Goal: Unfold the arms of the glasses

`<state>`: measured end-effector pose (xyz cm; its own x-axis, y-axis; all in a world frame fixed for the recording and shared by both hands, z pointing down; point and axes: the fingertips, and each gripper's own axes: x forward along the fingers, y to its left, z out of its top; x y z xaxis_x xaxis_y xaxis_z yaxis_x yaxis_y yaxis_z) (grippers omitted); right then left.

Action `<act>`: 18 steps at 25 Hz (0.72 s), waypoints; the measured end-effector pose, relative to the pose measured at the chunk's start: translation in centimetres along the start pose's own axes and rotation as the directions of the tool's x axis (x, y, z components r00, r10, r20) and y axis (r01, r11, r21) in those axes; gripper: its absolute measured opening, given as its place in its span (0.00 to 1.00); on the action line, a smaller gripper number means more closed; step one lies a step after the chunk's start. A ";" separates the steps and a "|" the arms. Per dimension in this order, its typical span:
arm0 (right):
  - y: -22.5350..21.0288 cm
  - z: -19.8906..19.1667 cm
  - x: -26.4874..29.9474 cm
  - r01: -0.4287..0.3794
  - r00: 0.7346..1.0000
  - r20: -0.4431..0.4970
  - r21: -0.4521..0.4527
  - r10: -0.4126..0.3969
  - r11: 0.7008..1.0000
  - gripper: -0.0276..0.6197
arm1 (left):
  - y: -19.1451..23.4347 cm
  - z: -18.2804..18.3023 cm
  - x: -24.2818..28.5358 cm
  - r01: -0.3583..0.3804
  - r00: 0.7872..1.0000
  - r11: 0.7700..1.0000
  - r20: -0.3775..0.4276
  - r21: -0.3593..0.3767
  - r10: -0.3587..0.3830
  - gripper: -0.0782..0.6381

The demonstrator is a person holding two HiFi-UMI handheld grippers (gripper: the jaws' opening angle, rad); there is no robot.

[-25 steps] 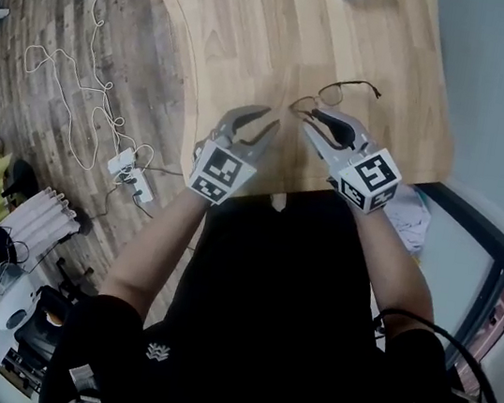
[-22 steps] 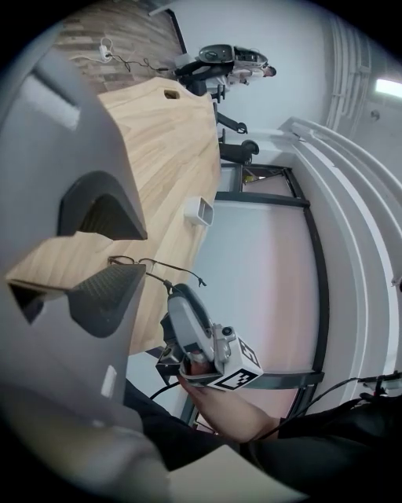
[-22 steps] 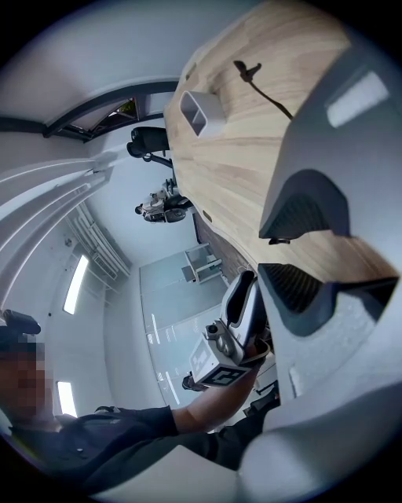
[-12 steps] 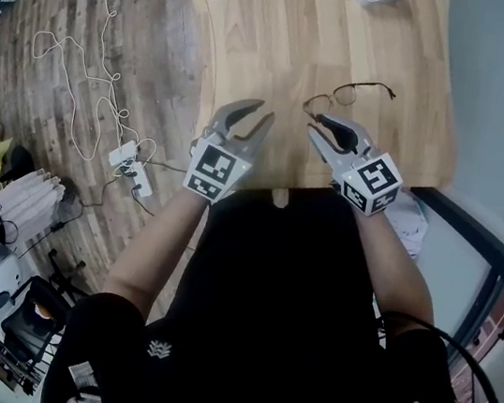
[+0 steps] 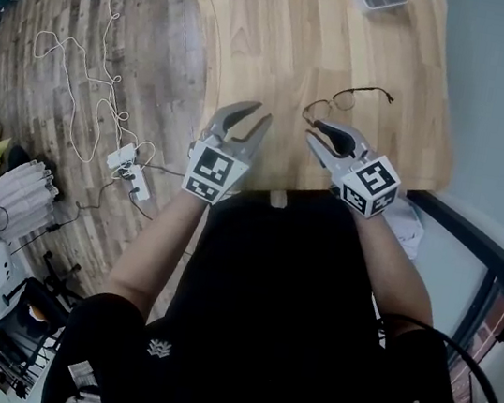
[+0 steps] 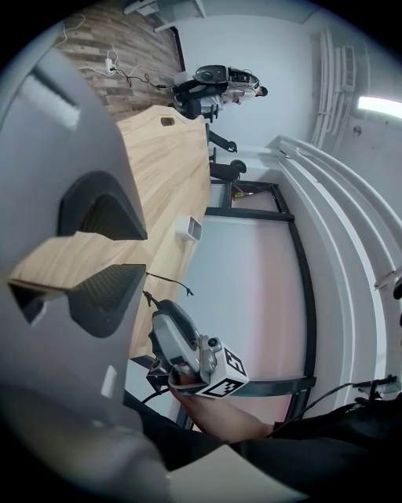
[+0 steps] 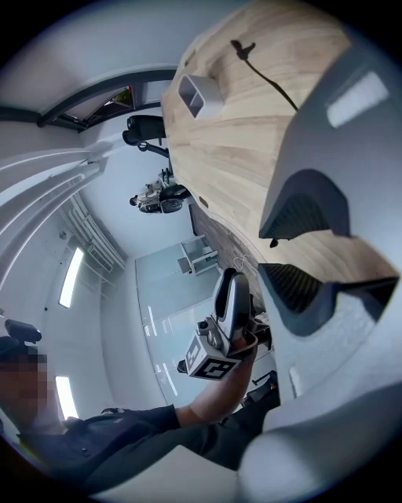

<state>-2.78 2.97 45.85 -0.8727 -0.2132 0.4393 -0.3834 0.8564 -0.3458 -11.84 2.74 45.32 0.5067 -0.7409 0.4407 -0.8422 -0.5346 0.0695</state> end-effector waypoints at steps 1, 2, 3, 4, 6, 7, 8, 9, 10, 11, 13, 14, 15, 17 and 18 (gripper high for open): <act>0.2 0.0 0.0 -0.010 1.000 -0.001 0.004 0.010 1.000 0.20 | 0.0 0.0 0.0 -0.002 1.000 1.000 0.001 0.001 0.002 0.25; 0.3 0.0 0.0 -0.023 1.000 -0.001 0.008 0.023 1.000 0.20 | 0.1 0.1 0.0 -0.003 1.000 1.000 0.002 0.002 0.003 0.25; 0.5 0.0 0.0 -0.037 0.999 0.000 0.012 0.037 0.999 0.20 | 0.1 0.2 0.0 -0.005 1.000 1.000 0.004 0.002 0.005 0.25; 0.7 0.1 0.0 -0.050 0.999 0.004 0.015 0.050 0.999 0.20 | 0.2 0.3 0.0 -0.007 1.000 1.000 0.005 0.003 0.007 0.25; 0.8 0.7 -0.4 -0.060 0.998 0.027 0.010 0.059 0.998 0.20 | 0.2 0.6 -0.2 -0.010 1.000 1.000 0.010 0.002 0.010 0.25; 0.6 1.2 -0.9 -0.048 0.998 0.049 0.000 0.048 0.999 0.20 | 0.2 0.8 -0.3 -0.013 1.000 1.000 0.015 0.002 0.013 0.25; 0.2 1.9 -1.5 -0.022 0.997 0.078 -0.014 0.023 1.000 0.20 | 0.2 1.1 -0.4 -0.017 1.000 1.000 0.021 0.002 0.017 0.25; -0.4 2.7 -2.3 0.014 0.994 0.111 -0.028 -0.010 1.000 0.20 | 0.2 1.5 -0.6 -0.023 0.999 1.000 0.031 0.004 0.023 0.25; -1.2 3.4 -3.1 0.056 0.989 0.142 -0.041 -0.049 0.998 0.20 | 0.3 2.0 -0.7 -0.033 0.998 0.999 0.044 0.005 0.033 0.24; -2.0 4.0 -3.9 0.099 0.982 0.167 -0.051 -0.090 0.994 0.20 | 0.5 2.5 -1.0 -0.048 0.997 0.999 0.059 0.005 0.048 0.24; -3.4 4.9 -5.3 0.172 0.968 0.196 -0.063 -0.157 0.983 0.20 | 1.1 3.7 -1.5 -0.087 0.992 0.996 0.097 0.004 0.086 0.22; -4.0 5.3 -5.9 0.196 0.962 0.205 -0.066 -0.179 0.978 0.20 | 1.4 4.4 -1.9 -0.106 0.988 0.994 0.115 0.003 0.105 0.22; -4.4 5.6 -6.4 0.214 0.957 0.213 -0.068 -0.195 0.975 0.20 | 1.7 5.1 -2.2 -0.124 0.983 0.992 0.133 0.002 0.122 0.21; -5.0 6.2 -7.4 0.240 0.950 0.224 -0.075 -0.218 0.968 0.20 | 2.2 6.4 -2.8 -0.154 0.974 0.988 0.166 -0.001 0.152 0.19; -5.2 6.4 -7.8 0.252 0.946 0.228 -0.079 -0.228 0.965 0.20 | 2.4 7.1 -3.1 -0.168 0.970 0.986 0.180 -0.004 0.166 0.18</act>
<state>4.09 -2.83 38.89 -0.8075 -0.5046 0.3054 -0.5654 0.8097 -0.1570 -14.13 0.92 37.78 0.3842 -0.8804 0.2780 -0.9163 -0.4005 -0.0019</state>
